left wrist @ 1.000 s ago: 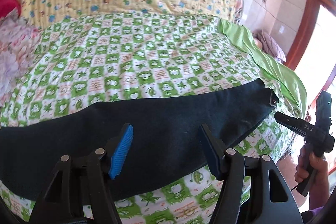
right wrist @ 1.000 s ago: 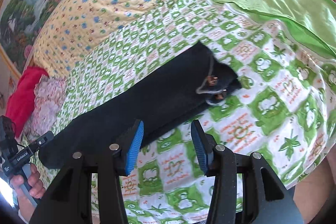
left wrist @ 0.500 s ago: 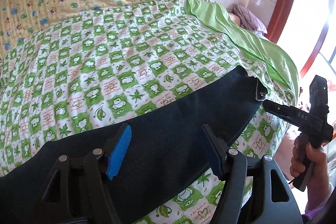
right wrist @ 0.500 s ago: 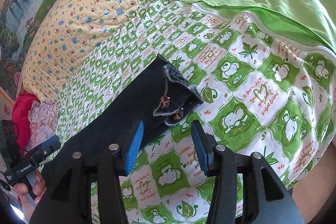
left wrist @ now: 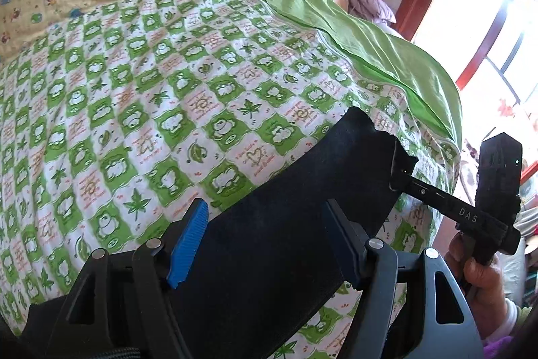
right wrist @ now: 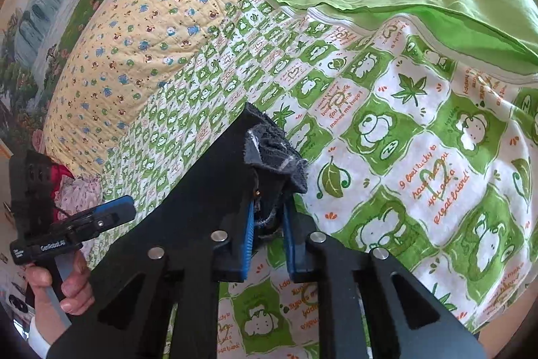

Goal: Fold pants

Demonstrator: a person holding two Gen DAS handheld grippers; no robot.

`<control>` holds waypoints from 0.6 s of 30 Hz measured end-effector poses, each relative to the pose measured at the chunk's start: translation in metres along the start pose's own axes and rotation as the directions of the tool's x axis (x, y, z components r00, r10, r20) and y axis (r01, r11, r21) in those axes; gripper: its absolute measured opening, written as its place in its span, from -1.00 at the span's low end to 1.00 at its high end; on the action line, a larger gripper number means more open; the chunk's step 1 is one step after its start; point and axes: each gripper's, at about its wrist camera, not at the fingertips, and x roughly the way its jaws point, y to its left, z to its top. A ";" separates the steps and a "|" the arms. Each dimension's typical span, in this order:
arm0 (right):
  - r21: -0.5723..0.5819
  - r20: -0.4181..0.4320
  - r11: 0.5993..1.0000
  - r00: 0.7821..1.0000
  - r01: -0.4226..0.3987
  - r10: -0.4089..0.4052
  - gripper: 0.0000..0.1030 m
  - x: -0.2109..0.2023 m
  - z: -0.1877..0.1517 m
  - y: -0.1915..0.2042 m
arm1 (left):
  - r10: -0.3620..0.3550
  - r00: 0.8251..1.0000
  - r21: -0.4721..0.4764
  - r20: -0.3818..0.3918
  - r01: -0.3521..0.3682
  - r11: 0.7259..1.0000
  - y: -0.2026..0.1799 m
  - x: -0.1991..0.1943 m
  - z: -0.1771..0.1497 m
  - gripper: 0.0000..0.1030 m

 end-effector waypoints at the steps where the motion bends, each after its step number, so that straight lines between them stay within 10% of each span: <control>1: 0.005 0.004 1.000 1.000 -0.006 0.006 -0.71 -0.002 0.000 -0.003 | -0.011 1.000 0.014 -0.008 0.011 1.000 -0.004 0.006 0.005 0.37; 12: 0.026 0.021 0.996 0.996 -0.084 0.083 -0.73 -0.010 -0.003 -0.019 | -0.115 0.977 0.217 -0.181 0.154 0.964 -0.051 0.088 0.050 0.34; 18: 0.021 0.007 0.996 0.996 -0.087 0.086 -0.73 -0.007 -0.003 -0.019 | -0.262 0.935 0.169 -0.238 0.306 0.937 -0.056 0.113 0.066 -0.45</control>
